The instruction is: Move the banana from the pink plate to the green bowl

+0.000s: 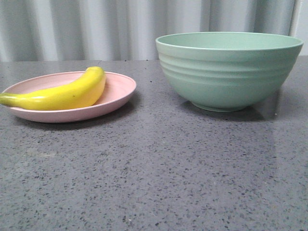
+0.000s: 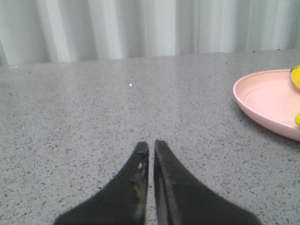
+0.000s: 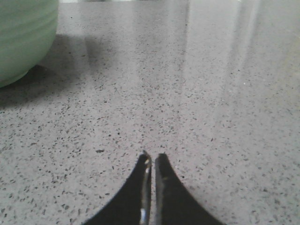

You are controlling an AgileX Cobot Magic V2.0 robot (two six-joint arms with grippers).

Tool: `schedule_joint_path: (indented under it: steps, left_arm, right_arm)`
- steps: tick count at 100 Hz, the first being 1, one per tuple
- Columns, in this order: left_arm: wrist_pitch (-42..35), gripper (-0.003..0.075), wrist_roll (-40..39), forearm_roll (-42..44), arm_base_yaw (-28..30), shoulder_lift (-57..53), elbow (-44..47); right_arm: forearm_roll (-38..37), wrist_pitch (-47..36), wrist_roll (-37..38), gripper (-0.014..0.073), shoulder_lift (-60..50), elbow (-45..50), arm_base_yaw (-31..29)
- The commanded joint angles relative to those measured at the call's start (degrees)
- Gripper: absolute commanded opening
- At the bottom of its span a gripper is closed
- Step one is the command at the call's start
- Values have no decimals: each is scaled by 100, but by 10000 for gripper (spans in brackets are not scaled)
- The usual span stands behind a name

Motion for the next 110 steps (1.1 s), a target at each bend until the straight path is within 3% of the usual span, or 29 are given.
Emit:
schedule_joint_path:
  steps: [1, 110]
  left_arm:
    - [-584, -18, -53, 2, -4, -188, 152]
    - [-470, -18, -53, -198, -4, -188, 141]
  right_arm:
    - [-52, -157, 0, -80, -111, 146, -32]
    - [-19, -1815, 0, -79, -104, 146, -32]
